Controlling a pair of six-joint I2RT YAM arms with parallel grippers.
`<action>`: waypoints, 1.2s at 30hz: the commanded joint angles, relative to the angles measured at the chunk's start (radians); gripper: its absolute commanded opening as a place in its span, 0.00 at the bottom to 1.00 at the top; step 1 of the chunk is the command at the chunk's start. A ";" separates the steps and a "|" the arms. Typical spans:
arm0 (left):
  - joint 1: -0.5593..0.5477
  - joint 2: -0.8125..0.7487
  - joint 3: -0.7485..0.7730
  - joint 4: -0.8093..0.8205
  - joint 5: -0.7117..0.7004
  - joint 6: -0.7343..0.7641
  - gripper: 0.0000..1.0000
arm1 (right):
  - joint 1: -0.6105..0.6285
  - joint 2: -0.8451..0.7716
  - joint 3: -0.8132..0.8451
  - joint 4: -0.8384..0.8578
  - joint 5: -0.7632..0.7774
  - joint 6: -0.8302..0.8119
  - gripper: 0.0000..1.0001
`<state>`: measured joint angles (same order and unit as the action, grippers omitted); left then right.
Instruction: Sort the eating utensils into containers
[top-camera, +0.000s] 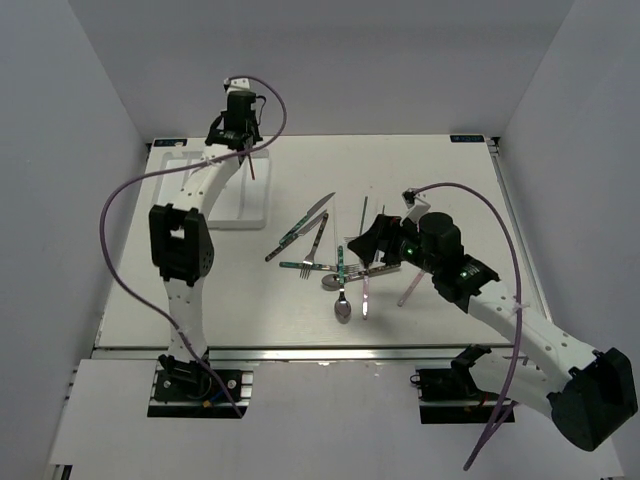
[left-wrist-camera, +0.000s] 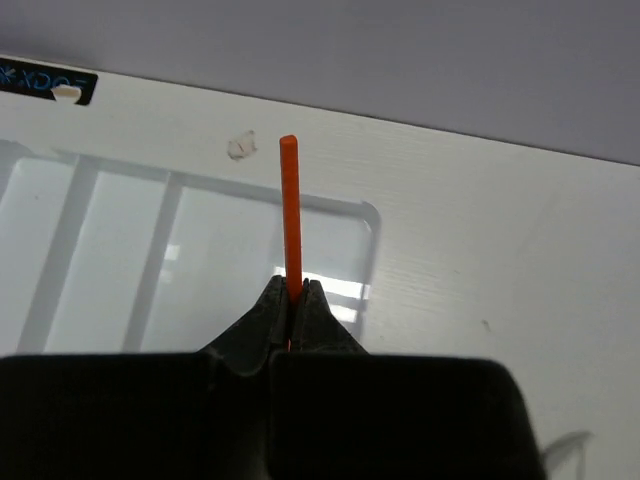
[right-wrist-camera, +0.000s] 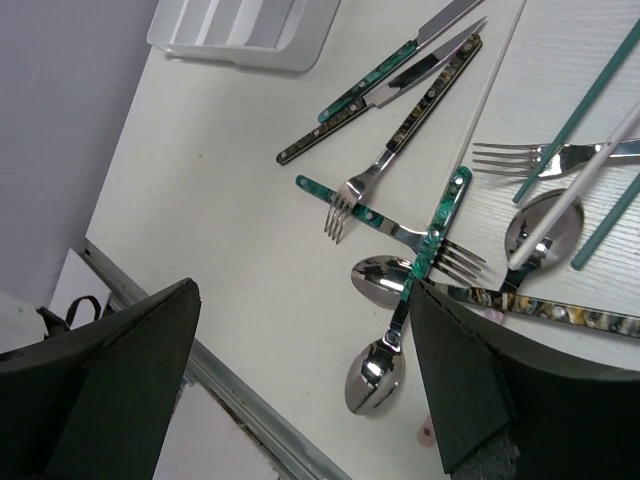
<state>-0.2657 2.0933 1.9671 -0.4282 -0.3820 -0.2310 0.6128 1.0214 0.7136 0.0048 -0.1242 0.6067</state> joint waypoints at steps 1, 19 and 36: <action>0.029 0.118 0.161 -0.049 0.005 0.159 0.00 | -0.007 -0.069 -0.023 -0.072 0.032 -0.079 0.89; 0.031 0.111 -0.088 0.077 0.081 0.111 0.21 | -0.012 0.065 0.026 -0.060 0.078 -0.127 0.89; 0.034 -0.249 -0.243 -0.067 0.075 -0.142 0.93 | -0.094 0.716 0.464 -0.316 0.397 -0.082 0.61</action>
<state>-0.2337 2.0605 1.7767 -0.4511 -0.3225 -0.2481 0.5186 1.6733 1.1118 -0.2584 0.2024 0.5152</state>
